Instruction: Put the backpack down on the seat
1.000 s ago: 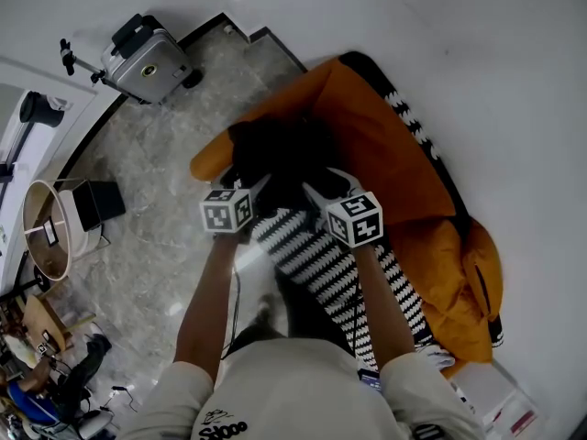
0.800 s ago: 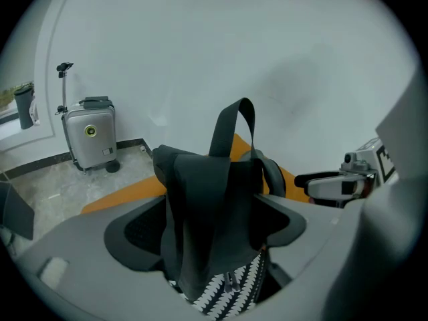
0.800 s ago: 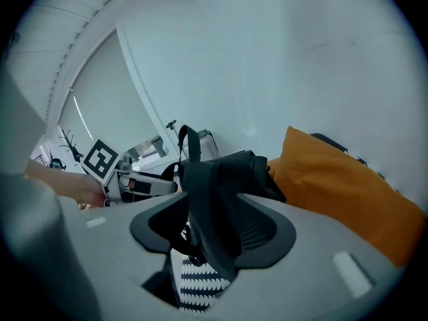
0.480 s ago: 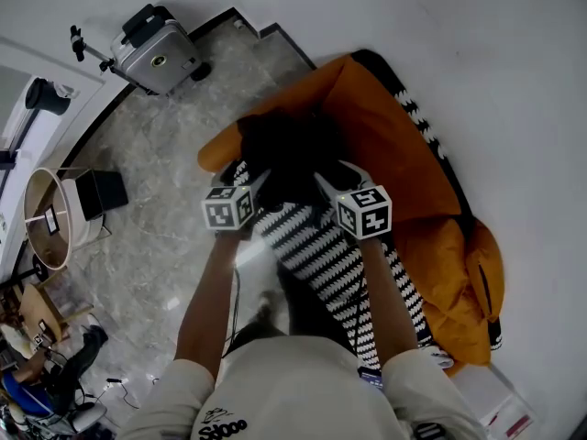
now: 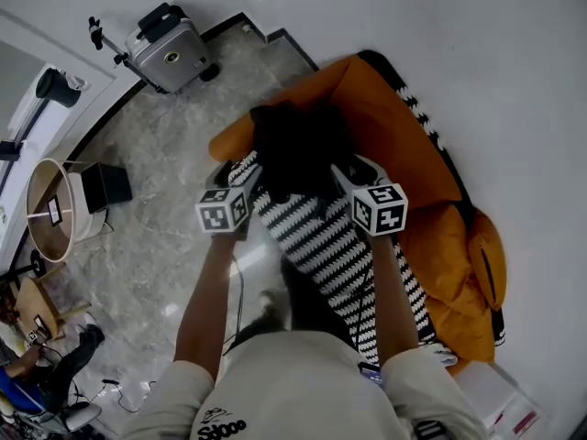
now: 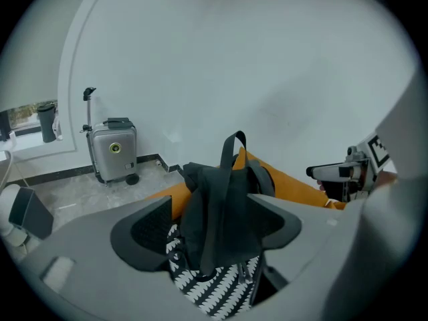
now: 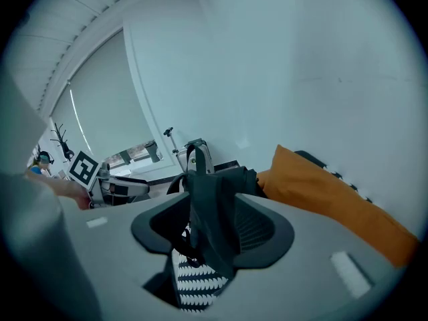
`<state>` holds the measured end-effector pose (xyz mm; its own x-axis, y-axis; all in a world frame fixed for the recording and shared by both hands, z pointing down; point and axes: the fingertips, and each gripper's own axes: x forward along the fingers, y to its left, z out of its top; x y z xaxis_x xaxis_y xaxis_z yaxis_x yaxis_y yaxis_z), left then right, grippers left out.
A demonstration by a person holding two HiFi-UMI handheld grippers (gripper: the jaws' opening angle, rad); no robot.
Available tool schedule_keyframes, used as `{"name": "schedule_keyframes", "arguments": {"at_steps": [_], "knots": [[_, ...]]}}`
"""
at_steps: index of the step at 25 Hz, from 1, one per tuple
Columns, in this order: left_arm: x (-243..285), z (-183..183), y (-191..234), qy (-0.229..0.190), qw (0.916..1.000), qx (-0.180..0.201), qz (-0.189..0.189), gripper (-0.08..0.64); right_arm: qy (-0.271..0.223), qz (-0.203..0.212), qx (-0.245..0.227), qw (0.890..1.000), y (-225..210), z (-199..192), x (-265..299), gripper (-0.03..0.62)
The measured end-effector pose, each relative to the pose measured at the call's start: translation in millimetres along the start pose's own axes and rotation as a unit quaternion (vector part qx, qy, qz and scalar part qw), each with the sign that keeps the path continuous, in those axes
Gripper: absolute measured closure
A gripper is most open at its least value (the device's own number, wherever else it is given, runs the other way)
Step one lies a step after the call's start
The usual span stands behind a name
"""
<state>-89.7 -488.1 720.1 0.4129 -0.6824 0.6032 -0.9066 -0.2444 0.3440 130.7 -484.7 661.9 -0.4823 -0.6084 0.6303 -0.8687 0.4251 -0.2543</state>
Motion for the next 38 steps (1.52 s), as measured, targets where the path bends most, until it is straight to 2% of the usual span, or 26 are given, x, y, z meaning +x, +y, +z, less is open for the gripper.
{"name": "schedule_keyframes", "arguments": {"at_steps": [6,11,15,22,27,31,34,38], "knots": [[-63,-2,8,-0.025,0.9996,0.009,-0.001,0.235,-0.030,-0.044,0.001,0.999,21,0,-51,0.397],[-120,1,3,-0.054,0.9975,0.045,-0.002,0.258,-0.058,-0.067,0.002,0.996,53,0,-94,0.443],[-166,6,-5,-0.083,0.9947,0.059,-0.003,0.285,-0.089,-0.067,0.002,0.994,85,2,-131,0.457],[-250,5,-18,-0.123,0.9895,0.074,-0.015,0.336,-0.135,-0.060,-0.035,0.988,154,0,-194,0.462],[-306,-2,-45,-0.138,0.9832,0.112,-0.040,0.372,-0.152,-0.065,-0.058,0.985,193,-14,-235,0.480],[-353,-4,-52,-0.162,0.9792,0.114,-0.046,0.389,-0.155,-0.062,-0.074,0.983,228,-28,-257,0.506],[-385,-6,-55,-0.175,0.9764,0.120,-0.041,0.424,-0.165,-0.059,-0.087,0.981,253,-32,-278,0.526],[-422,-9,-57,-0.198,0.9732,0.116,-0.017,0.512,-0.178,-0.055,-0.116,0.976,282,-36,-307,0.554]]}}
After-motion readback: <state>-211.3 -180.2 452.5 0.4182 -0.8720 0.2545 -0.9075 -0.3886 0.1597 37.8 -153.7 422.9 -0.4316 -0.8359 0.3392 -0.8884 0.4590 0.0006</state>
